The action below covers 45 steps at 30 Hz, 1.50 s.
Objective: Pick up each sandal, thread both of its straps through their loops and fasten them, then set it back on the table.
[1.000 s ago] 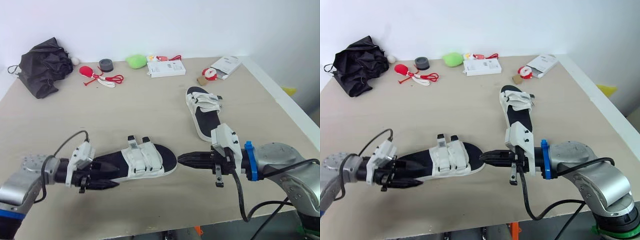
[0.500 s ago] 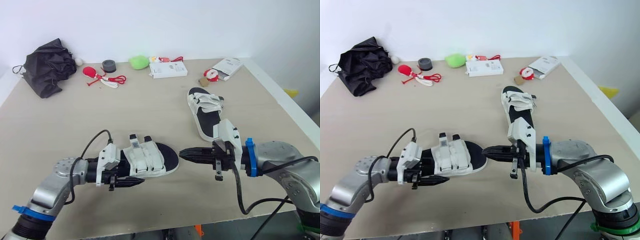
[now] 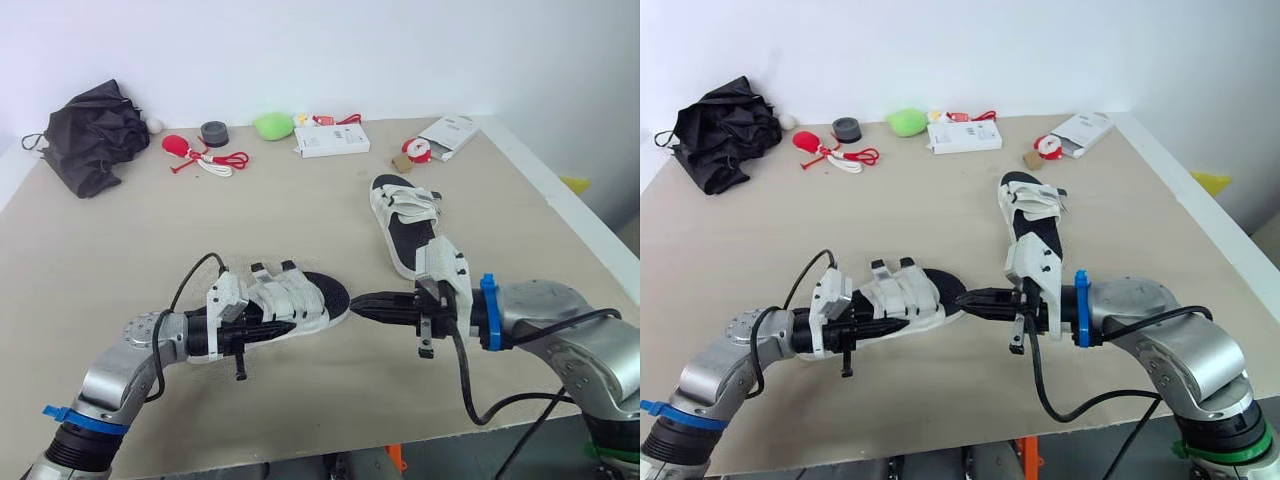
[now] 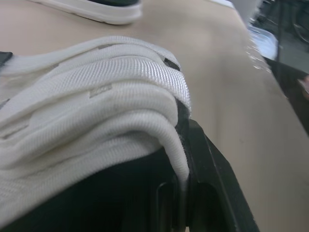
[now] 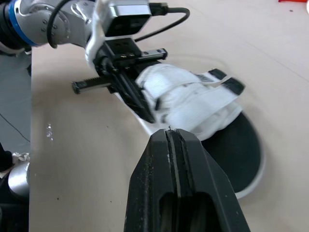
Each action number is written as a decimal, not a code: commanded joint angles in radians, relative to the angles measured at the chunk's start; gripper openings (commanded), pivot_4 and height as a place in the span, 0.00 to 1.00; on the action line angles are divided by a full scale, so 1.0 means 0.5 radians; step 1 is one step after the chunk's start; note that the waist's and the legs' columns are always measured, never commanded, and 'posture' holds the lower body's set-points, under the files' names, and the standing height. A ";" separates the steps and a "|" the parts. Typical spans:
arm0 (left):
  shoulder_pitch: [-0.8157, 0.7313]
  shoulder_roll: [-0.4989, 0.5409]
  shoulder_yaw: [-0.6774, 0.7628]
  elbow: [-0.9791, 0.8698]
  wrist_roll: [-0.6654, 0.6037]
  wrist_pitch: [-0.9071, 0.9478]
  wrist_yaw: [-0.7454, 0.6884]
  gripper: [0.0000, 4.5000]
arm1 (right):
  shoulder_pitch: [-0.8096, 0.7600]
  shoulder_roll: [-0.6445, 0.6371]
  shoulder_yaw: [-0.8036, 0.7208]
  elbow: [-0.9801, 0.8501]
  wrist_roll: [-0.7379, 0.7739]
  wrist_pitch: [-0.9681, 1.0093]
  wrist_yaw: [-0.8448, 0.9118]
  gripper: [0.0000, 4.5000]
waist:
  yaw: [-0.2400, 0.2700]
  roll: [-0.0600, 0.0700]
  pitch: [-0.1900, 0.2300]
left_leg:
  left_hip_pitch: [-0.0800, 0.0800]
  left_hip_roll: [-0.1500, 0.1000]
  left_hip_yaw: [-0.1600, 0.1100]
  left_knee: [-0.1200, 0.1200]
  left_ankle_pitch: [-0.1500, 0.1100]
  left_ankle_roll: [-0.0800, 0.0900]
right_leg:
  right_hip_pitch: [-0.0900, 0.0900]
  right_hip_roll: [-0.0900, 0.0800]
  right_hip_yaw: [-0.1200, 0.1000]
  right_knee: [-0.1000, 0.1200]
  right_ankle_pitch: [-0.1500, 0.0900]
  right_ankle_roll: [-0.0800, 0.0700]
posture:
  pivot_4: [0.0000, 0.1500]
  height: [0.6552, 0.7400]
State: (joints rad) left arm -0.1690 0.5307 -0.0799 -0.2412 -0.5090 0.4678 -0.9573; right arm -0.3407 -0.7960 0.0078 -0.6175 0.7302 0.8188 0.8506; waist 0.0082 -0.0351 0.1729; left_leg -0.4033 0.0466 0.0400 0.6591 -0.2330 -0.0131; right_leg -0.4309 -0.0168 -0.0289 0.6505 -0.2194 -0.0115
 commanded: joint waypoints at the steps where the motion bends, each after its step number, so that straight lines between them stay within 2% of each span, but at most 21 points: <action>1: -0.104 -0.157 0.229 0.138 0.036 0.142 0.504 0.01 | -0.107 0.105 0.008 0.015 -0.044 -0.089 -0.086 0.00 | -0.002 -0.001 0.000 | 0.003 0.000 0.000 0.000 0.001 0.001 | 0.003 0.000 0.001 0.000 0.002 0.000 | 1.00 1.00; 5: -0.357 -0.277 0.525 0.453 0.164 0.182 1.114 0.01 | -0.278 0.286 0.102 0.088 -0.135 -0.151 -0.194 0.00 | -0.005 -0.001 0.000 | 0.007 0.002 -0.002 0.002 0.006 0.010 | 0.009 0.004 -0.001 0.000 0.009 -0.002 | 1.00 1.00; 7: -0.453 -0.274 0.630 0.602 0.224 0.154 1.308 0.01 | -0.377 0.406 0.153 0.137 -0.192 -0.196 -0.263 0.00 | -0.012 -0.001 0.001 | 0.014 0.005 -0.001 0.001 0.006 0.010 | 0.012 0.009 0.001 0.000 0.012 -0.007 | 1.00 1.00; 12: -0.587 -0.275 0.834 0.832 0.309 0.112 1.649 0.01 | -0.517 0.690 0.200 0.258 -0.275 -0.297 -0.401 0.00 | -0.020 -0.003 0.000 | 0.020 0.008 -0.002 -0.003 0.007 0.009 | 0.012 0.023 0.011 0.000 0.017 -0.011 | 1.00 1.00; 17: -0.584 -0.261 0.799 0.869 0.395 0.039 1.677 0.01 | -0.505 0.763 0.214 0.276 -0.269 -0.319 -0.373 0.00 | -0.019 -0.003 0.000 | 0.019 0.008 -0.001 -0.006 0.005 0.007 | 0.010 0.020 0.015 0.000 0.016 -0.013 | 1.00 1.00; 20: -0.562 -0.306 0.812 0.810 0.349 -0.009 1.632 0.24 | -0.479 0.739 0.235 0.279 -0.299 -0.336 -0.339 0.00 | -0.019 -0.003 0.000 | 0.019 0.007 0.002 -0.007 0.005 0.006 | 0.010 0.015 0.021 -0.001 0.016 -0.013 | 1.00 1.00; 27: -0.514 -0.266 0.748 0.633 0.355 -0.006 1.500 0.98 | -0.429 0.666 0.229 0.291 -0.293 -0.354 -0.203 0.00 | -0.016 -0.004 0.000 | 0.020 0.001 0.010 -0.006 0.005 0.006 | 0.009 0.008 0.028 -0.002 0.019 -0.006 | 1.00 1.00; 34: -0.294 -0.119 0.834 0.200 0.186 0.241 1.338 0.99 | -0.372 0.578 0.199 0.314 -0.250 -0.367 -0.029 0.00 | -0.021 -0.007 0.001 | 0.019 0.002 0.019 -0.008 0.004 0.006 | 0.004 0.008 0.035 -0.003 0.019 -0.004 | 1.00 1.00; 36: -0.114 -0.045 0.991 -0.021 -0.102 0.447 1.182 0.99 | -0.368 0.546 0.205 0.355 -0.242 -0.388 0.056 0.00 | -0.042 -0.009 0.000 | 0.018 0.003 0.021 -0.009 0.003 0.003 | 0.001 0.009 0.039 -0.003 0.019 -0.004 | 1.00 1.00; 39: 0.058 0.020 1.129 -0.243 -0.360 0.663 1.135 0.99 | -0.368 0.514 0.195 0.411 -0.231 -0.416 0.140 0.00 | -0.059 -0.010 0.000 | 0.014 0.007 0.023 -0.009 0.002 0.002 | -0.007 0.007 0.043 -0.003 0.019 -0.003 | 1.00 1.00; 42: 0.350 0.146 1.247 -0.579 -0.720 0.870 0.933 0.99 | -0.403 0.504 0.146 0.498 -0.177 -0.396 0.203 0.00 | -0.059 -0.014 0.000 | 0.013 0.007 0.022 -0.008 0.002 0.002 | -0.009 0.013 0.041 -0.002 0.019 -0.003 | 1.00 1.00; 45: 0.550 0.132 1.409 -0.747 -1.003 0.937 0.973 0.99 | -0.395 0.473 0.114 0.525 -0.130 -0.365 0.251 0.00 | -0.059 -0.013 0.000 | 0.012 0.007 0.025 -0.008 0.002 0.001 | -0.011 0.011 0.044 -0.001 0.019 -0.003 | 1.00 1.00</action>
State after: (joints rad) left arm 0.0919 0.5937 0.5608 -0.5527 -0.9258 0.9224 -0.4766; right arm -0.5267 -0.5526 0.0994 -0.3435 0.6351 0.6361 0.9588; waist -0.0214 -0.0414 0.1731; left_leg -0.3973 0.0504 0.0524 0.6550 -0.2321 -0.0124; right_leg -0.4364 -0.0111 -0.0066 0.6498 -0.2100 -0.0132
